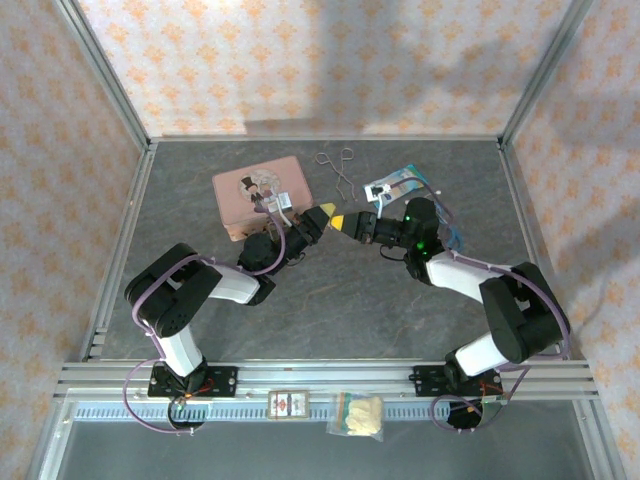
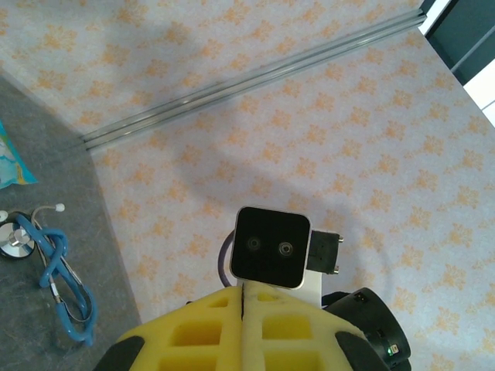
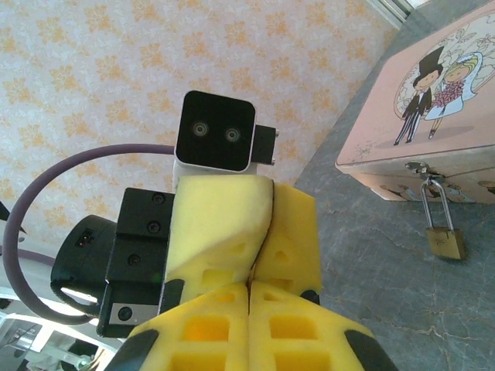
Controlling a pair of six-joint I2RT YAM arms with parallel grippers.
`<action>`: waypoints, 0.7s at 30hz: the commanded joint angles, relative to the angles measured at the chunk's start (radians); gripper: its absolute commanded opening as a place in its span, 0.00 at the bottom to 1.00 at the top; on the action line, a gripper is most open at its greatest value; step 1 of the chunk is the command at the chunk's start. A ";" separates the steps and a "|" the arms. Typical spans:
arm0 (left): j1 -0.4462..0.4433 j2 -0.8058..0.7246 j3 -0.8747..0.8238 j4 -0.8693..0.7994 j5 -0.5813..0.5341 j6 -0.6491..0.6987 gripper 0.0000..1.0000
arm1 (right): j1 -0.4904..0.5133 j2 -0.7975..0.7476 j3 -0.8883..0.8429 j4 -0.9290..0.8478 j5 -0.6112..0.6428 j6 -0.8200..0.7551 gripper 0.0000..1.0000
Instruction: Unlock the padlock with the key
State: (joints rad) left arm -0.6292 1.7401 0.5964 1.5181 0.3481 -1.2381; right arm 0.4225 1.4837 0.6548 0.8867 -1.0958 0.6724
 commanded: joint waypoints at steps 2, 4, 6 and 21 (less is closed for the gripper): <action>0.003 -0.044 -0.008 0.019 -0.009 -0.026 0.46 | 0.001 -0.041 0.038 -0.218 0.077 -0.199 0.00; 0.031 -0.085 -0.024 -0.053 -0.024 -0.019 0.63 | 0.000 -0.058 0.066 -0.343 0.108 -0.301 0.00; 0.062 -0.124 -0.029 -0.154 -0.017 -0.004 0.68 | 0.000 -0.063 0.094 -0.438 0.128 -0.376 0.00; 0.044 -0.225 0.129 -0.774 -0.043 0.225 0.62 | 0.079 -0.066 0.281 -0.825 0.469 -0.703 0.00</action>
State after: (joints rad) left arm -0.5598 1.5333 0.6601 0.8665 0.3260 -1.0882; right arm 0.4591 1.4349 0.8814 0.1505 -0.7685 0.0681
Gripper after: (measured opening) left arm 0.624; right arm 0.042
